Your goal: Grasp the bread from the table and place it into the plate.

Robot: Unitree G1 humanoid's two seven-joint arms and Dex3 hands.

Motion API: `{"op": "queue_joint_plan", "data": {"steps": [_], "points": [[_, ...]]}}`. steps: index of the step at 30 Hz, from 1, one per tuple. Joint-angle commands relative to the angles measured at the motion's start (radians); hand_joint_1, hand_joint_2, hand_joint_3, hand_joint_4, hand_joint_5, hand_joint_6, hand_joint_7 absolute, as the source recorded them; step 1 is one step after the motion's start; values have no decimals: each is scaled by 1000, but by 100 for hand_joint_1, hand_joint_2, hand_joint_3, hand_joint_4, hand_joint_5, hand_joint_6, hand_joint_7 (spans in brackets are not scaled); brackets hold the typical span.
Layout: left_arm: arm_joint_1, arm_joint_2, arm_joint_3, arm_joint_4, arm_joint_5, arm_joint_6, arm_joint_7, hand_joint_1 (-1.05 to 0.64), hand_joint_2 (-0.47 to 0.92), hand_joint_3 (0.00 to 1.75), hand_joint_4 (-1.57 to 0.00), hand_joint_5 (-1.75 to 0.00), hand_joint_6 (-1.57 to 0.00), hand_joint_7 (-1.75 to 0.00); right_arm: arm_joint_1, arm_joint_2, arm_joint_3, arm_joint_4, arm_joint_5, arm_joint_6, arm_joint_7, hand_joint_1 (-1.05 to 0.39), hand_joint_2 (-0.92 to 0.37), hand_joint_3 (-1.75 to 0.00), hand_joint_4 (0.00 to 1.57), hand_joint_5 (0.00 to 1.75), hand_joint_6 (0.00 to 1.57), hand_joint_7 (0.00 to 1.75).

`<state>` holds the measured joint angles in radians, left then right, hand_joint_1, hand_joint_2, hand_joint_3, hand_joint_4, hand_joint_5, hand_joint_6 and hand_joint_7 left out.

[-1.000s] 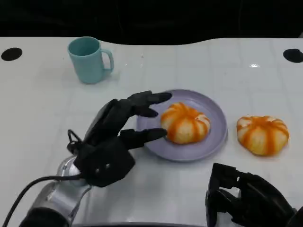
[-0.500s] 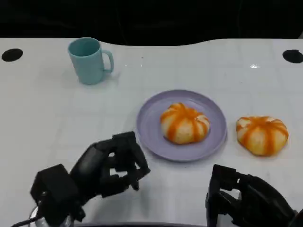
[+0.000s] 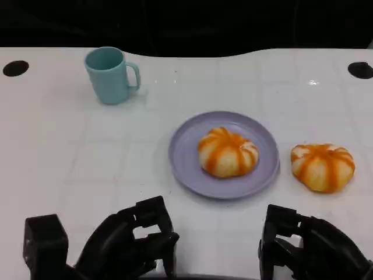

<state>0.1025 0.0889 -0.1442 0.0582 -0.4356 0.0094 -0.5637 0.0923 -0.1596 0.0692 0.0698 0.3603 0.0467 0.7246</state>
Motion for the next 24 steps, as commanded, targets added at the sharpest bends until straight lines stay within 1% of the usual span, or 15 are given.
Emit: {"op": "queue_joint_plan", "data": {"steps": [1,6,11,15,20,24], "points": [[12,-8,32,15,-35,5,-56,-65,92,25,-91,-175,-69,-175,12,-22,-20,-16,15,19,4,-50,-92,-40,60,175,44,166],[-3,-24,60,55,-58,-13,-115,-64,92,25,-93,-175,-72,-175,11,-15,-20,-18,13,27,-3,-51,-92,-40,61,175,43,168],[-14,-31,86,68,-59,0,-135,-66,92,20,-96,-175,-76,-175,7,-10,-13,-17,1,23,-15,-52,-92,-39,61,175,43,169],[-21,-31,102,83,-50,-20,-160,-67,92,21,-95,-175,-74,-175,-1,-1,-10,-1,0,5,-8,-51,-92,-39,61,175,42,169],[-22,-35,109,74,-48,-3,-156,-68,92,19,-95,-175,-74,-175,-3,-3,-6,9,-15,-22,-12,-51,-92,-40,61,175,42,168],[-22,-35,111,76,-44,-13,-163,-66,92,20,-94,-175,-72,-175,-2,0,-10,8,4,-2,-12,-50,-92,-40,61,175,44,167]]}}
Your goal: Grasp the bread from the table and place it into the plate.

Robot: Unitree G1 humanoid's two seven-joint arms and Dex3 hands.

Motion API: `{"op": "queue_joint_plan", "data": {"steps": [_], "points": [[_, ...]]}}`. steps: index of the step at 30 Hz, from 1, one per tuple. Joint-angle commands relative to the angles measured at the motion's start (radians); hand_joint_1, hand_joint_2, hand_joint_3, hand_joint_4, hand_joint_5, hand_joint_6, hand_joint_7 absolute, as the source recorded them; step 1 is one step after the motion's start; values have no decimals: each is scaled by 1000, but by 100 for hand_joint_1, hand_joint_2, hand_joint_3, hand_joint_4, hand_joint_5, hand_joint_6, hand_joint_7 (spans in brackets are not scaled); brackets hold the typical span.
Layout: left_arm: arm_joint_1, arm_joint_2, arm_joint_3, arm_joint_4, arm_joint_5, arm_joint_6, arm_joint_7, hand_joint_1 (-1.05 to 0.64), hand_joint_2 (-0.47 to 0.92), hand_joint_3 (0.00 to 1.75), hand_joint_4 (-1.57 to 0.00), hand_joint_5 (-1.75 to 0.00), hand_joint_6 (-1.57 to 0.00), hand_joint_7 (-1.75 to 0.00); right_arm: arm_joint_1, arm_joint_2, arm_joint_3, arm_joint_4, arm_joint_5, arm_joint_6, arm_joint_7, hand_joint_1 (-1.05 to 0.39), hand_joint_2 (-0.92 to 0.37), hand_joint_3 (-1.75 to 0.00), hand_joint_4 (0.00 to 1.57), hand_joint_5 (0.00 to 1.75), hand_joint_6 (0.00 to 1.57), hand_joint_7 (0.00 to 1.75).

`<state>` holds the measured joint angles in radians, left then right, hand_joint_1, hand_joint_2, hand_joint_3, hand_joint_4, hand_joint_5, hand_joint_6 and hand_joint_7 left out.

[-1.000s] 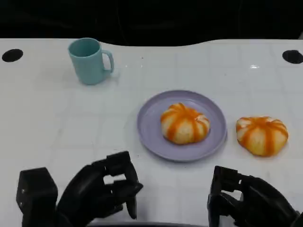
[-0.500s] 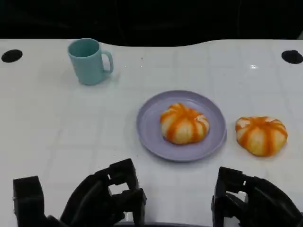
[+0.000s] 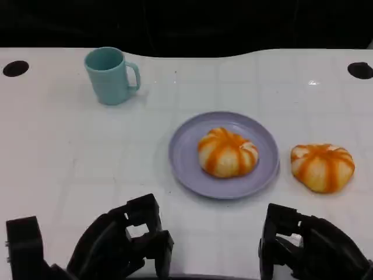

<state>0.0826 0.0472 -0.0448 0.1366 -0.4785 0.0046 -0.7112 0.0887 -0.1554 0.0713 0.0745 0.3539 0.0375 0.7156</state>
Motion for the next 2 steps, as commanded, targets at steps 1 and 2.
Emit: {"op": "queue_joint_plan", "data": {"steps": [1,2], "points": [[-3,6,13,0,-4,-10,-20,-65,92,20,-94,-175,-72,-175,1,-4,-11,2,10,9,-5,-51,-92,-39,62,175,44,167],[-5,5,14,2,-7,-11,-23,-65,92,20,-93,-175,-72,-175,0,-4,-10,3,11,9,-6,-52,-92,-39,62,175,45,168]]}}
